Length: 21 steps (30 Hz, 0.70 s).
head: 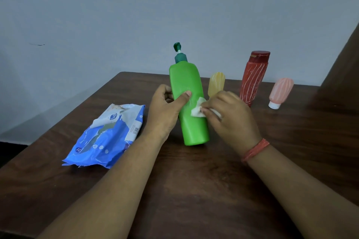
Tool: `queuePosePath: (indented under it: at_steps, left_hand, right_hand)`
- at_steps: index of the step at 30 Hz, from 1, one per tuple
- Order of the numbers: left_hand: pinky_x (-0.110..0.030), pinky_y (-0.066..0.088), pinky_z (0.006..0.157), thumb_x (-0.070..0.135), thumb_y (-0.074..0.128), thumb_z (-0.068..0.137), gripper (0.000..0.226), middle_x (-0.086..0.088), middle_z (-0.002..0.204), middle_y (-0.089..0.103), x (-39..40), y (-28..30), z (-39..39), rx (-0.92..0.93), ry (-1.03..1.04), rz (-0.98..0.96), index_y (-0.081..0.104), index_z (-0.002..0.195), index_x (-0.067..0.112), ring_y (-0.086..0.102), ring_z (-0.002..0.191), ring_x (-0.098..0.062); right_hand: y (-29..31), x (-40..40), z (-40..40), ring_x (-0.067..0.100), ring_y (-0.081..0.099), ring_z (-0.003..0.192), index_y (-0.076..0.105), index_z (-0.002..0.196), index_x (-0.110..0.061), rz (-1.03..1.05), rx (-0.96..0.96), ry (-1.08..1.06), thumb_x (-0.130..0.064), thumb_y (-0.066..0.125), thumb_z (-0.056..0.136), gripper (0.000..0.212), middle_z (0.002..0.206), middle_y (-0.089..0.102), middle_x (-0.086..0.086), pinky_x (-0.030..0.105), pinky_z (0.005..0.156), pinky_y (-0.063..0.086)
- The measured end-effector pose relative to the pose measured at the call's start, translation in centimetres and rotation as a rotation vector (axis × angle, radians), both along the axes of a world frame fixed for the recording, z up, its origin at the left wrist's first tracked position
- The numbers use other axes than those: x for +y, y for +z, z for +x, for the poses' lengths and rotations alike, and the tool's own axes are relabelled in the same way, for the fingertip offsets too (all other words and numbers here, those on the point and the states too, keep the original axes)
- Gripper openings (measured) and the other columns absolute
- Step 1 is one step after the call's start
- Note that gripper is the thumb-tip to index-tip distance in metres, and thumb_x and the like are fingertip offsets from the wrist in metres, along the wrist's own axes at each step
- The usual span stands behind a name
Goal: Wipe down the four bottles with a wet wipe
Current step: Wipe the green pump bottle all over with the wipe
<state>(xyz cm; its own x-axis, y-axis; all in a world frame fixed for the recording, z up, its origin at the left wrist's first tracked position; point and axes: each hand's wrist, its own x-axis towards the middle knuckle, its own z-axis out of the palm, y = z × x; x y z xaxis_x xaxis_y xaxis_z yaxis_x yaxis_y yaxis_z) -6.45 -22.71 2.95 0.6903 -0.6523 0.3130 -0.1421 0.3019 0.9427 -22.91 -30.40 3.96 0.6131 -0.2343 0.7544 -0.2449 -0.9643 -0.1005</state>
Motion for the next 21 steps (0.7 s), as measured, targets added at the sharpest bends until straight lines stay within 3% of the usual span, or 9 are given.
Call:
queuePosePath:
  at_steps: [4, 7, 11, 17, 21]
  left_hand:
    - [-0.038, 0.055, 0.073, 0.019, 0.079, 0.085, 0.022, 0.0, 0.085, 0.07, 0.1, 0.3, -0.3, -0.004, -0.064, -0.02, 0.058, 0.087, 0.02, 0.065, 0.08, -0.014]
    - [-0.04, 0.055, 0.073, 0.024, 0.081, 0.081, 0.023, -0.001, 0.088, 0.071, 0.3, 0.3, -0.2, -0.014, -0.105, -0.033, 0.059, 0.086, 0.022, 0.066, 0.084, -0.016]
    - [-0.034, 0.054, 0.07, 0.024, 0.08, 0.084, 0.02, -0.001, 0.087, 0.071, 0.5, 0.4, -0.3, -0.027, -0.141, -0.049, 0.06, 0.086, 0.023, 0.066, 0.083, -0.016]
    - [-0.032, 0.055, 0.076, 0.032, 0.073, 0.08, 0.024, 0.005, 0.089, 0.072, 0.9, 0.5, -0.7, 0.057, -0.274, -0.051, 0.062, 0.095, 0.019, 0.067, 0.086, -0.011]
    - [-0.035, 0.057, 0.088, 0.013, 0.072, 0.082, 0.037, -0.005, 0.11, 0.071, 1.4, -0.3, 0.1, 0.249, -0.529, -0.049, 0.06, 0.117, 0.013, 0.068, 0.1, -0.018]
  right_hand:
    - [0.2, 0.8, 0.0, 0.024, 0.058, 0.085, 0.073, 0.094, -0.016, -0.116, 0.055, 0.024, -0.027, 0.062, 0.095, 0.016, 0.09, 0.064, 0.0, 0.038, 0.073, 0.048]
    - [1.0, 0.1, -0.4, 0.027, 0.058, 0.081, 0.073, 0.093, -0.016, -0.118, -0.033, -0.095, -0.026, 0.062, 0.094, 0.015, 0.087, 0.064, 0.002, 0.044, 0.071, 0.049]
    - [0.5, 1.0, -0.1, 0.027, 0.056, 0.08, 0.074, 0.094, -0.015, -0.234, 0.064, 0.027, -0.022, 0.063, 0.095, 0.013, 0.085, 0.063, 0.004, 0.039, 0.07, 0.045]
    - [0.7, 0.8, -0.3, 0.024, 0.058, 0.082, 0.073, 0.095, -0.011, -0.052, -0.105, -0.044, -0.019, 0.063, 0.095, 0.013, 0.089, 0.063, 0.003, 0.042, 0.072, 0.05]
    - [0.5, 0.9, -0.4, 0.023, 0.059, 0.082, 0.073, 0.094, -0.01, -0.036, -0.109, -0.035, -0.02, 0.062, 0.095, 0.015, 0.089, 0.063, 0.003, 0.041, 0.072, 0.05]
